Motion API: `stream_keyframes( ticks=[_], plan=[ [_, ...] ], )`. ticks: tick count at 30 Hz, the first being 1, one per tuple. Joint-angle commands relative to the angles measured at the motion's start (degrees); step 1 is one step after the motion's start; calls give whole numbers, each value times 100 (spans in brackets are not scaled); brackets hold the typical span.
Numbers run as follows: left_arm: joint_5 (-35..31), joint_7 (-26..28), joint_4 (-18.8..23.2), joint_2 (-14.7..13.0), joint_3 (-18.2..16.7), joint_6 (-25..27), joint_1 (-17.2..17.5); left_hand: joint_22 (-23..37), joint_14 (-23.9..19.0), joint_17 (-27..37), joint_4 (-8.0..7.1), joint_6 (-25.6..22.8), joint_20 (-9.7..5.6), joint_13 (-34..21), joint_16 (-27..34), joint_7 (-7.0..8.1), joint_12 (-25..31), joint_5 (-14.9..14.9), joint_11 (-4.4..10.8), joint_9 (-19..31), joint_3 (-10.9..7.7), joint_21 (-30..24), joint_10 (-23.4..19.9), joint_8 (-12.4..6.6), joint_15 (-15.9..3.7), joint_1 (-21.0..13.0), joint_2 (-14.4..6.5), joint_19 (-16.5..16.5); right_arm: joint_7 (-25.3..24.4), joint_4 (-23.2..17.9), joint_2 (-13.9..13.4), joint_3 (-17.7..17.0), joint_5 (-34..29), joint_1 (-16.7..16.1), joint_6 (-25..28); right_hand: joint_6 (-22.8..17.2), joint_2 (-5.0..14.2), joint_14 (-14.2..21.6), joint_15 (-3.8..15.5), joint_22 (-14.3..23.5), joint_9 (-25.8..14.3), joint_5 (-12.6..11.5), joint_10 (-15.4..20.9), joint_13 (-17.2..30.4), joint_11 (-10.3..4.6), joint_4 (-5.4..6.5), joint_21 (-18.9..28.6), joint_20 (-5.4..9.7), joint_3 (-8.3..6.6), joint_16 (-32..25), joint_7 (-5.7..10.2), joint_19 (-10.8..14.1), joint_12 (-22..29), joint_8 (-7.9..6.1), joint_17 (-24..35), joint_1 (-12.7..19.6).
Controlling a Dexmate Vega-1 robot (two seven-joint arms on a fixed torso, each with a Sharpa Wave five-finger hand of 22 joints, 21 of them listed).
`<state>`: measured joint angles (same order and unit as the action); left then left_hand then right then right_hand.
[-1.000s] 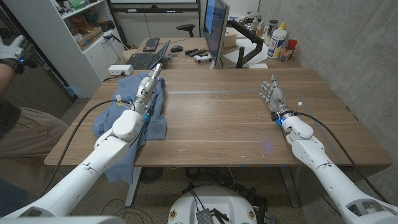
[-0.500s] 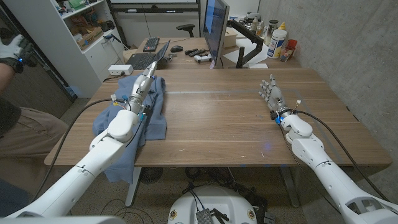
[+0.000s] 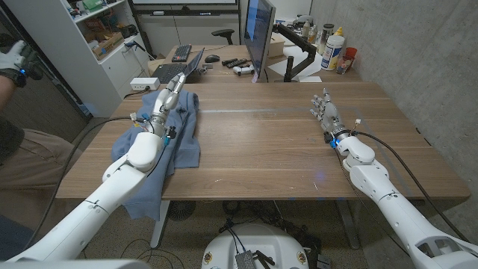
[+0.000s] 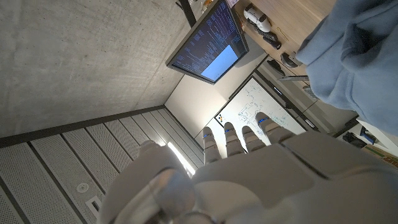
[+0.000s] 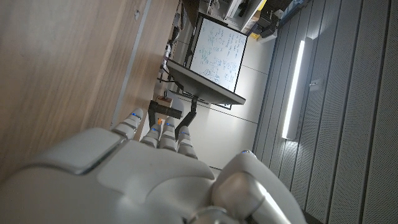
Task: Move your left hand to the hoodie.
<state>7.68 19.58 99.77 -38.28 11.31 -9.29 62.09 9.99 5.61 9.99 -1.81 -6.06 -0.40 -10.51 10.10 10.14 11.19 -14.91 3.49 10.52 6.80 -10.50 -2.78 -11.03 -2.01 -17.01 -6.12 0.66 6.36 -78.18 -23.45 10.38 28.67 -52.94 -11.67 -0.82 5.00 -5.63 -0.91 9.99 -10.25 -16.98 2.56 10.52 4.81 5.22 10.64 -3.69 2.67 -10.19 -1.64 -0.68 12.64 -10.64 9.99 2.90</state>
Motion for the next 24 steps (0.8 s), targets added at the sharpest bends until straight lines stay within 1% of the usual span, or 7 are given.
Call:
stream_keyframes(
  ticks=[1,8,10,15,17,22,24],
  plan=[
    [-561,368,81,64,-101,160,61,13,221,29,43,-29,3,-17,-44,19,-12,22,6,26,24,28,81,-34,-222,-78,8,-89,-5,-46,-22,28,-26,-5,-18,-2,66,-69,-33,28,-33,-7,-13,17,-17,14,47,-11,-19,-15,29,-39,2,-29,27,32],
    [-923,508,114,46,-117,335,61,12,286,30,46,-29,-4,-17,-32,16,-7,29,5,26,32,28,86,-30,-232,-68,25,-146,-11,-81,-48,16,-8,-15,17,5,65,-109,-53,28,-33,-2,-31,17,-36,19,42,-15,-15,-6,30,-56,-6,-26,29,21],
    [-1033,542,69,34,-111,275,44,12,287,31,47,-28,1,-17,-28,16,-6,30,7,26,33,25,86,-29,-231,-66,27,-149,-15,-81,-59,11,-13,-19,12,4,66,-112,-55,28,-33,-1,-36,18,-38,20,42,-14,-15,-6,26,-59,-8,-26,29,19],
    [-1112,562,52,66,-125,344,34,11,275,31,50,19,3,-17,-4,16,-2,33,20,26,35,12,88,-9,-230,-62,35,-151,-6,-143,-95,17,2,-25,104,8,68,-114,-58,29,-33,1,-38,18,-46,23,41,-18,-15,-9,28,-66,-9,-25,30,15],
    [-1144,485,115,19,-120,537,33,9,61,29,58,63,-40,-16,85,6,35,38,25,25,38,-26,17,6,-345,-56,45,-99,-3,-140,-94,25,-5,-14,105,13,69,-117,-56,29,-33,2,-39,18,-46,23,40,-19,-15,-8,33,-68,-9,-23,30,14],
    [-1380,509,115,-16,-20,736,-42,8,28,26,65,115,-78,-16,88,-12,27,41,13,25,40,-33,41,21,-354,-55,54,-93,-11,-169,-99,26,-3,-26,122,14,71,-121,-53,29,-33,3,-39,18,-41,24,41,-20,-16,-9,32,-69,-10,-23,30,12],
    [-1438,481,197,-24,12,970,-61,8,53,25,67,133,-73,-16,75,5,25,42,16,25,41,-29,49,26,-342,-54,57,-107,-39,-186,-96,12,11,-43,145,13,73,-123,-59,29,-33,4,-39,18,-37,25,40,-23,-16,-9,33,-74,-10,-23,30,11]
  ],
)
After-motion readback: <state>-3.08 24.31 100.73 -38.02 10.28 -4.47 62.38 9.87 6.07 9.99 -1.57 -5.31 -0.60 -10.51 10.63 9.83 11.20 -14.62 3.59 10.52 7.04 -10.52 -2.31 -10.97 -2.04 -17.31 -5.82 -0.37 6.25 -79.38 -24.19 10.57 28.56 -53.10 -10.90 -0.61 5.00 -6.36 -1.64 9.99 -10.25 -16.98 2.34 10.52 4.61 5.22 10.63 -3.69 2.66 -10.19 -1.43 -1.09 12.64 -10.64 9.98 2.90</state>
